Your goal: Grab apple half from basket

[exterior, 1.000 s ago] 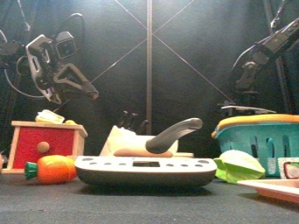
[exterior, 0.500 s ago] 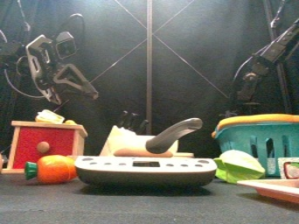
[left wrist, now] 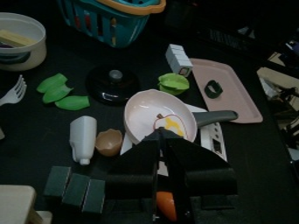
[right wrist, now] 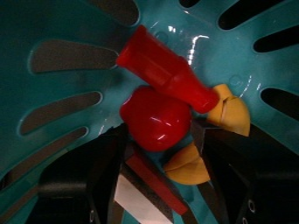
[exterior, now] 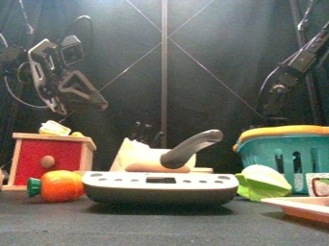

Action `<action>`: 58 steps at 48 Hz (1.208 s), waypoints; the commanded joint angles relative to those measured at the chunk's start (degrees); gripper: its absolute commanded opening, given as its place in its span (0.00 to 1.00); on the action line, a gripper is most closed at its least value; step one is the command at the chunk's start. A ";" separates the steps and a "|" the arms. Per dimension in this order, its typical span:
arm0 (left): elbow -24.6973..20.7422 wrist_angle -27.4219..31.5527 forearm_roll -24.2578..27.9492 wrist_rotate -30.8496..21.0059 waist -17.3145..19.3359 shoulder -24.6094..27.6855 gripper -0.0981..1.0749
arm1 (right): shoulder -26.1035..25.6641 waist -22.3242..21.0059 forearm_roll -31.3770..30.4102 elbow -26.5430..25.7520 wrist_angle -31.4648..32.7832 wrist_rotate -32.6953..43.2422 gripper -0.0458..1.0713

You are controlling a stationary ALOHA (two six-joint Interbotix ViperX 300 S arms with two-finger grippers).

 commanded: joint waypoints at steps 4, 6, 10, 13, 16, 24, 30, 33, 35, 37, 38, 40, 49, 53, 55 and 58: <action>-0.53 -0.18 -0.09 0.09 0.18 0.00 0.50 | 0.70 -0.35 -0.09 -0.18 -0.88 0.09 0.85; -0.44 -0.09 -0.09 0.09 0.18 -0.09 0.50 | 1.05 -0.35 -0.09 -0.35 -1.05 0.09 0.85; -0.44 -0.09 -0.09 0.09 0.18 -0.09 0.50 | 1.67 -0.44 0.00 -0.35 -1.49 0.18 0.85; -0.35 -0.09 -0.09 0.09 0.18 0.00 0.50 | 2.20 -0.44 -0.09 -0.35 -2.02 0.09 0.85; -0.26 -0.09 -0.09 0.00 0.18 0.00 0.50 | 2.81 -0.44 -0.09 -0.35 -2.55 0.00 0.85; -0.18 -0.09 -0.35 0.09 0.18 0.00 0.50 | 4.39 -0.62 -0.97 -0.53 -2.64 0.00 0.85; -0.18 0.09 -0.35 0.09 0.18 -0.09 0.50 | 4.92 -0.53 -1.14 -0.62 -2.64 0.00 0.85; -0.09 0.18 -0.35 0.09 0.18 -0.09 0.50 | 4.92 -0.62 -1.23 -0.70 -2.64 0.00 0.84; -0.09 0.18 -0.35 0.09 0.18 -0.09 0.50 | 4.92 -0.70 -1.32 -0.79 -2.64 0.00 0.83; -0.09 0.18 -0.35 0.09 0.18 -0.09 0.50 | 4.75 -0.70 -1.49 -0.88 -2.64 0.09 0.81; -0.09 0.18 -0.35 0.00 0.18 -0.09 0.50 | 4.57 -0.70 -1.58 -0.88 -2.64 0.09 0.80; -0.09 0.18 -0.35 0.00 0.18 0.00 0.50 | 4.31 -0.70 -1.58 -0.97 -2.64 0.09 0.78; -0.09 0.26 -0.35 0.00 0.18 -0.09 0.50 | 0.35 -0.53 -1.76 -1.67 -1.67 0.00 0.67; -0.09 0.26 -0.35 0.00 0.18 0.00 0.50 | -2.11 -0.53 -1.76 -1.93 -0.88 0.18 0.67; -0.09 0.26 -0.35 -0.09 0.18 0.00 0.50 | -3.25 -0.53 -1.76 -2.02 -0.53 0.35 0.67; -0.09 0.35 -0.35 0.00 0.18 -0.09 0.50 | -5.19 -0.53 -1.76 -1.93 0.18 0.44 0.67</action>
